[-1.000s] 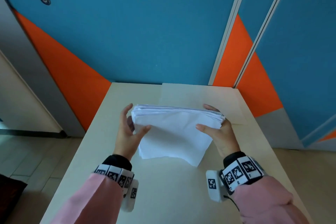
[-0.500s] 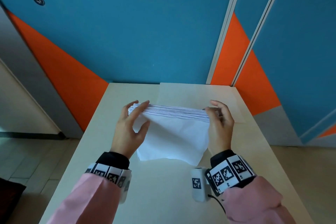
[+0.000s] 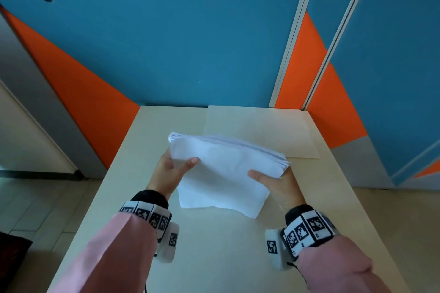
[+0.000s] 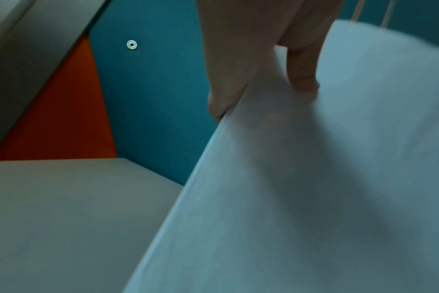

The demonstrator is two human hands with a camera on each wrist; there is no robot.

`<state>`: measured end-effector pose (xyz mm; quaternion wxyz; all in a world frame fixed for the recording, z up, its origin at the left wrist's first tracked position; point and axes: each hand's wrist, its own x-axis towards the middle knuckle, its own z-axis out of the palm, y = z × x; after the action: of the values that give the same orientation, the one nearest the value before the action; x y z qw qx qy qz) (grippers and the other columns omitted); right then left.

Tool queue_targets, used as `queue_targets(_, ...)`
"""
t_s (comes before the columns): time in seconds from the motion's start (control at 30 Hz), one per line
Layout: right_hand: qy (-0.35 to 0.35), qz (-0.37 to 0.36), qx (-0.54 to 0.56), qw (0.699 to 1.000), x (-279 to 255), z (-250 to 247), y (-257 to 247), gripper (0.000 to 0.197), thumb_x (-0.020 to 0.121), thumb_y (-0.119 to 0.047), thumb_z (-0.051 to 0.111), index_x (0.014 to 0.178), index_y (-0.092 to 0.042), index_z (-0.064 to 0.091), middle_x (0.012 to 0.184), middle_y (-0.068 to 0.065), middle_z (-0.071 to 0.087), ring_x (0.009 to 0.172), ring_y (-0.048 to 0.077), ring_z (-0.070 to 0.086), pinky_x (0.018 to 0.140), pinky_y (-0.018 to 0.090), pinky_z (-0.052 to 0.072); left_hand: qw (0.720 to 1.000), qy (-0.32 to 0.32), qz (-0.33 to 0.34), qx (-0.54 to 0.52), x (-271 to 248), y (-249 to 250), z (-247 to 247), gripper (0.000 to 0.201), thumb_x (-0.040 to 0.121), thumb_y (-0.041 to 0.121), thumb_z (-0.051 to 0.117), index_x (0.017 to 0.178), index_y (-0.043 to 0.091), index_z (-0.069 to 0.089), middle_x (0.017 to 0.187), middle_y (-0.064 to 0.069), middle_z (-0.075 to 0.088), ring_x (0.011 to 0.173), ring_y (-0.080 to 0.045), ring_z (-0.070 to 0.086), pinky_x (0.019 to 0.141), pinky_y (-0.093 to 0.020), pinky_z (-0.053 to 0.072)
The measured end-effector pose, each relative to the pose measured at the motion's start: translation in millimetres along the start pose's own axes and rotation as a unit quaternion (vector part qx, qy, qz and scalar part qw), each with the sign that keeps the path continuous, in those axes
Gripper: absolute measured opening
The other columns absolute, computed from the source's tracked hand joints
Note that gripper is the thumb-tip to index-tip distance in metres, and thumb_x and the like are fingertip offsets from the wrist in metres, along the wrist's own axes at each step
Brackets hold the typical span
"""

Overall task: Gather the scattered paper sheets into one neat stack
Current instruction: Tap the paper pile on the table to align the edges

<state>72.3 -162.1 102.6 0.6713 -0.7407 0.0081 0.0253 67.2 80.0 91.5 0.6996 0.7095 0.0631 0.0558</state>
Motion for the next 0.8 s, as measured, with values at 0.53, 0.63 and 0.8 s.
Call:
queue_targets(0.53,0.025,0.041,0.038,0.998,17.5,0.5,12.0,0.011,0.072,-0.01,0.078,0.078,-0.016,0.071,0.077,-0.007,0.076,0.076,0.011,0.072,0.08,0.034,0.057,0.999,-0.005,0.013,-0.049,6.9,-16.2,6.3,0.043,0.066,0.021,0.071,0.105,0.006,0.062,0.089,0.004,0.071,0.077,0.0,0.068,0.067,-0.017,0.053)
queue_targets(0.63,-0.007,0.054,0.02,0.998,18.1,-2.7,25.8,0.024,0.065,-0.007,0.083,0.079,-0.022,0.07,0.081,-0.007,0.076,0.081,0.01,0.072,0.083,0.032,0.055,0.997,-0.033,-0.011,-0.068,9.6,-29.2,-1.9,0.068,0.051,0.027,0.083,0.111,0.005,0.061,0.094,0.002,0.074,0.089,-0.011,0.07,0.072,-0.022,0.055)
queue_targets(0.8,-0.066,0.128,-0.05,0.988,16.0,-1.0,56.1,0.039,0.07,-0.007,0.08,0.091,-0.033,0.06,0.099,-0.01,0.067,0.094,0.007,0.062,0.101,0.041,0.046,0.994,-0.043,-0.077,-0.057,8.1,-54.6,0.5,0.047,0.048,0.025,0.081,0.093,0.021,0.068,0.094,-0.002,0.075,0.093,-0.02,0.07,0.082,-0.039,0.056)
